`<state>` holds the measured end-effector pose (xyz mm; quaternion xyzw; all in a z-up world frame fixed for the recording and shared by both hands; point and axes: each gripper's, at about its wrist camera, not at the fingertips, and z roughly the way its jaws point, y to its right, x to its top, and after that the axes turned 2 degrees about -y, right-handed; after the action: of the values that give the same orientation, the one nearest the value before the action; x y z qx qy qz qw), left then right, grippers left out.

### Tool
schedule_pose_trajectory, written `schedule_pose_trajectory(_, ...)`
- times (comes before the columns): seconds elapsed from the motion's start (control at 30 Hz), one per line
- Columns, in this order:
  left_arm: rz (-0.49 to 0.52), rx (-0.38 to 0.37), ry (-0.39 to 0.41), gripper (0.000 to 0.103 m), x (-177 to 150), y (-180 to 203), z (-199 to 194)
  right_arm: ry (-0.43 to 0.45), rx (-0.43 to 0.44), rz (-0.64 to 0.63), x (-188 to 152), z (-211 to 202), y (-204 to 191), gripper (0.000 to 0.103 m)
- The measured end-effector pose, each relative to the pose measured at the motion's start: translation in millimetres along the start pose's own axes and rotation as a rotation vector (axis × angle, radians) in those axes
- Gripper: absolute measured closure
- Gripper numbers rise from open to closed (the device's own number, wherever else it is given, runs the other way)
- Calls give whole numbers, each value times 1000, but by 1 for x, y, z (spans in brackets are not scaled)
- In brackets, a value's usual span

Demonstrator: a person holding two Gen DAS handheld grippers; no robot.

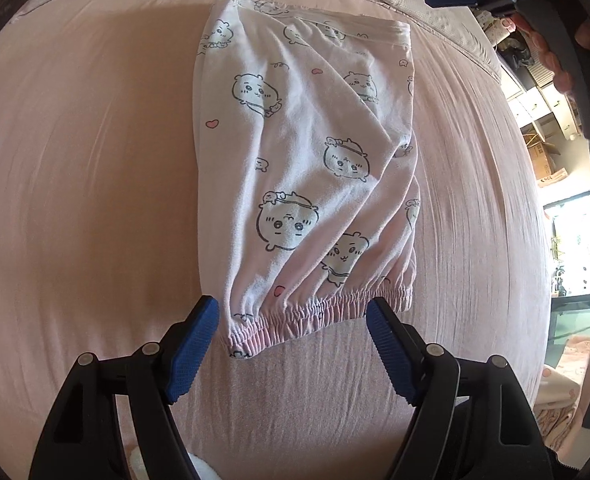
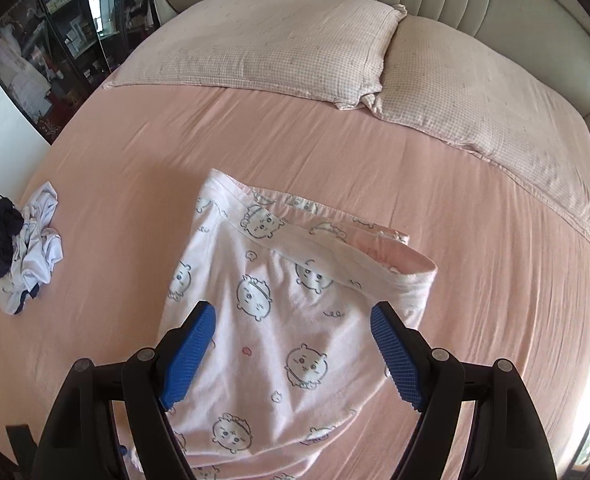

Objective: Fold clothes

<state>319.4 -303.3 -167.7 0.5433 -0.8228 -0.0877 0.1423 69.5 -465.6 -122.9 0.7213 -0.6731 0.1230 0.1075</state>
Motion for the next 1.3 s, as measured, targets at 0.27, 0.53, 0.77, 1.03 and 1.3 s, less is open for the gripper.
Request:
schedule_pose_trajectory(0.27,8,28,5,28,58,81,36,89,-133,-155,-94,-24,1,23)
schedule_pose_trajectory(0.53,116,109,10,28,73,89,45,125,-216,-240,-174,-16,-15,23)
schedule_pose_trajectory(0.77,296,154,-12,28,85,110,64,83,-277,-354,-211,-4,-33,23)
schedule_pose_trajectory(1.03,427,234,-1,28,92,105,79,99,-400,-400,-228,1,-38,23)
schedule_pose_trajectory(1.3,542,246,4,28,91,102,84,93,-382,-472,-235,6,-47,23)
